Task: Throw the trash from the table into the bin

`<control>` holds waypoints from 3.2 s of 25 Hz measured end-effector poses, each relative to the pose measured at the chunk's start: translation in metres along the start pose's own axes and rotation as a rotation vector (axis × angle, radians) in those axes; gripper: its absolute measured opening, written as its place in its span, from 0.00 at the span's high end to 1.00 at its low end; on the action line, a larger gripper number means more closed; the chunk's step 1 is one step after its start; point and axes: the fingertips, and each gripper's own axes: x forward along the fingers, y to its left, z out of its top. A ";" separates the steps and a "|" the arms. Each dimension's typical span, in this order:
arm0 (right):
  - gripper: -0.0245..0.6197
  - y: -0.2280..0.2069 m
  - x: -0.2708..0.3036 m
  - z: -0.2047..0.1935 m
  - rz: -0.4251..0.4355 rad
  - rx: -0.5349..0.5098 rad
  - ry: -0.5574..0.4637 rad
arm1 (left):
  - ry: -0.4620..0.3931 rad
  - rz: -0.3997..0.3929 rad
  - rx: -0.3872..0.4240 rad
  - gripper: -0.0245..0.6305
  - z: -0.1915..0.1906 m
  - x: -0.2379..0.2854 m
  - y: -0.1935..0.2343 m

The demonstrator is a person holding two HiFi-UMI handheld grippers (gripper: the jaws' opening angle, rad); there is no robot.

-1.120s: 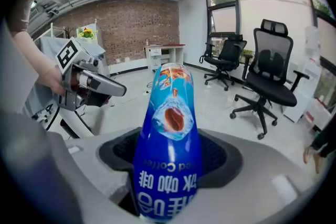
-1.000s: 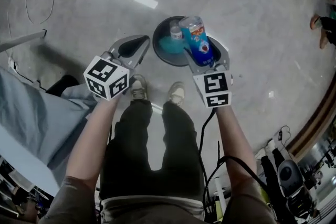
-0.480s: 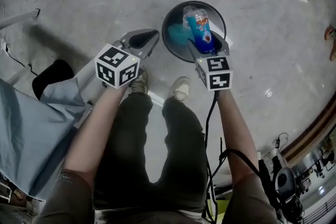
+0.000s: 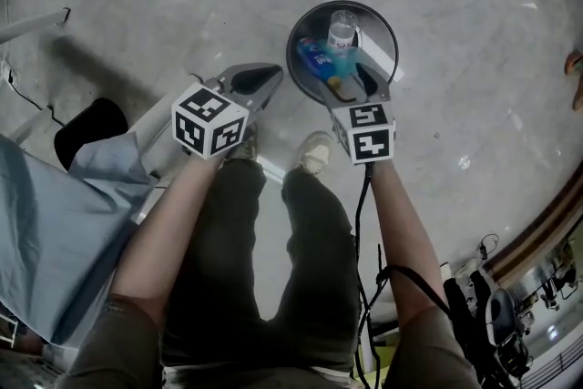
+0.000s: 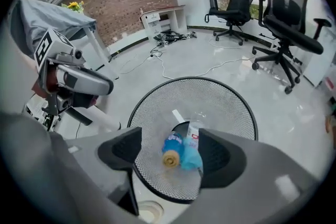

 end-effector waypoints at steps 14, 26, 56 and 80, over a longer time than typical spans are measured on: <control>0.46 -0.016 -0.013 -0.003 -0.045 0.071 -0.004 | 0.039 0.006 -0.017 0.96 -0.005 -0.010 0.004; 0.75 -0.022 -0.141 0.097 -0.153 0.060 -0.170 | -0.128 -0.054 0.034 0.96 0.120 -0.057 -0.071; 0.96 0.107 -0.787 0.408 -0.309 -0.207 -0.880 | -0.594 -0.199 0.488 0.96 0.506 -0.433 -0.511; 0.96 0.242 -0.873 0.394 -0.195 -0.227 -1.072 | -0.701 -0.007 0.721 0.96 0.469 -0.581 -0.561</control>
